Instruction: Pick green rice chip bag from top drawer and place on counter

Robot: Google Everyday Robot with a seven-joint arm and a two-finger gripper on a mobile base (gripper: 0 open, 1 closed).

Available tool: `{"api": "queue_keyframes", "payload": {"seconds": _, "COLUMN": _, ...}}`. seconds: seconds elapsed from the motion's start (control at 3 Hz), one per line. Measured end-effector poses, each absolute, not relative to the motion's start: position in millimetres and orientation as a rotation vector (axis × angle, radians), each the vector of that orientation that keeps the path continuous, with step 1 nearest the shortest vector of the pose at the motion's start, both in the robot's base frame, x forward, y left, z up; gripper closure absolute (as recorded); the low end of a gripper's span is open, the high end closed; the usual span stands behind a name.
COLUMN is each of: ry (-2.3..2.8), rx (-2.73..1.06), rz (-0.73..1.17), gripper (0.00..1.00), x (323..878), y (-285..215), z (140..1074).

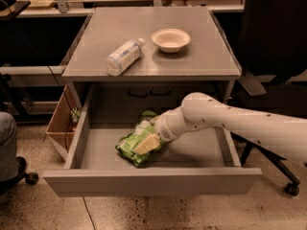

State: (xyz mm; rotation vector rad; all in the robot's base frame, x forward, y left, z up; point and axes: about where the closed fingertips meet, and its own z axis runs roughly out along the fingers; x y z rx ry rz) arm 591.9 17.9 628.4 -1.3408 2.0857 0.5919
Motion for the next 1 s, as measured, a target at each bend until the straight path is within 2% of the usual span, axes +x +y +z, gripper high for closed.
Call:
{"api": "queue_keyframes", "payload": {"seconds": 0.33, "ry": 2.087, "rx": -1.318, "rz": 0.590, "gripper": 0.65, "x": 590, "y": 15, "z": 627}}
{"api": "queue_keyframes", "payload": {"seconds": 0.67, "ry": 2.085, "rx": -1.305, "rz": 0.578, "gripper": 0.96, "x": 587, "y": 11, "z": 637}}
{"api": "queue_keyframes", "payload": {"seconds": 1.0, "ry": 2.073, "rx": -1.284, "rz": 0.518, "gripper": 1.00, "x": 577, "y": -3, "z": 660}}
